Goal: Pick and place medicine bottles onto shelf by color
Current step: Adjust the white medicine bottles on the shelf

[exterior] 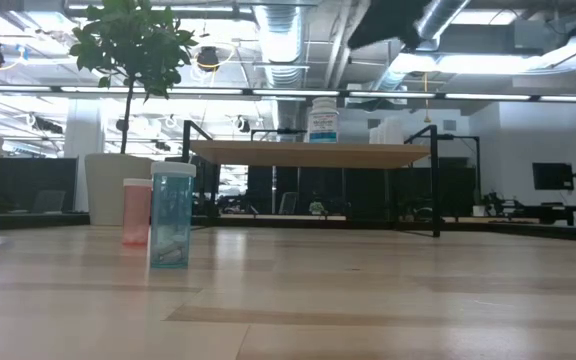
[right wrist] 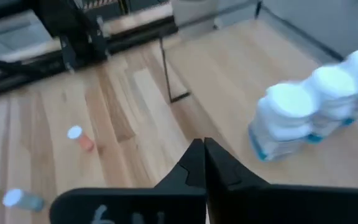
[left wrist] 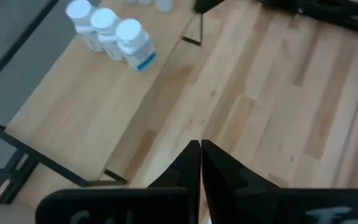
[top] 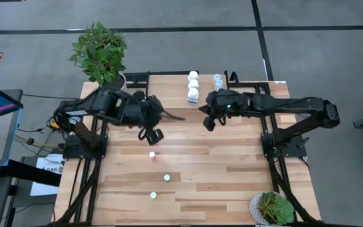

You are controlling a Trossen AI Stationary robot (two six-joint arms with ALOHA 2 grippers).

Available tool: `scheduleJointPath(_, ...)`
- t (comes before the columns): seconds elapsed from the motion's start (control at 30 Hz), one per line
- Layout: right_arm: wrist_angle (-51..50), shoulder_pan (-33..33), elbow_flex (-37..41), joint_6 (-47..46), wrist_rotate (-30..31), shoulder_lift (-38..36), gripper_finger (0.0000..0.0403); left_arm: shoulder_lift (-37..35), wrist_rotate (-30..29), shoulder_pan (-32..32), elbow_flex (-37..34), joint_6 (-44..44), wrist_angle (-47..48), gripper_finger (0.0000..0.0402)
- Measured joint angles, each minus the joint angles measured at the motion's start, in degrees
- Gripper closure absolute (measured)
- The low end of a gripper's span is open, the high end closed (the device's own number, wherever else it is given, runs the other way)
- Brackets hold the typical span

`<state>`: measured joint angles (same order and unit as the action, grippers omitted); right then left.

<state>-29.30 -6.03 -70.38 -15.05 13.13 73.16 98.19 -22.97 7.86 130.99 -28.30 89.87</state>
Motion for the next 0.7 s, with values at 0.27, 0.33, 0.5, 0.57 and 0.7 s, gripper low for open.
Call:
scheduleJointPath(0.27, 5.4, -0.9, 1.4, 1.0, -2.6, 6.4, 0.0381, -0.2, -1.6, 7.0, -6.1, -4.3, 0.1, 0.0401)
scheduleJointPath(0.33, 7.1, -1.0, 1.4, 1.4, -2.6, 8.5, 0.0387, -0.1, -1.5, 8.2, -8.3, -6.3, 0.2, 0.0401)
scheduleJointPath(0.5, 7.2, -2.9, 1.4, 1.6, -2.3, 11.7, 0.0398, -1.0, -1.5, 10.7, -12.3, -10.2, 0.4, 0.0401)
scheduleJointPath(0.57, 7.8, -3.5, 1.5, 1.6, -1.5, 12.6, 0.0394, -1.6, -1.7, 11.0, -13.3, -11.4, 0.0, 0.0401)
scheduleJointPath(0.7, 8.2, -4.8, 1.3, 1.4, 0.2, 12.5, 0.0389, -2.3, -1.9, 11.5, -13.9, -12.6, 0.1, 0.0401)
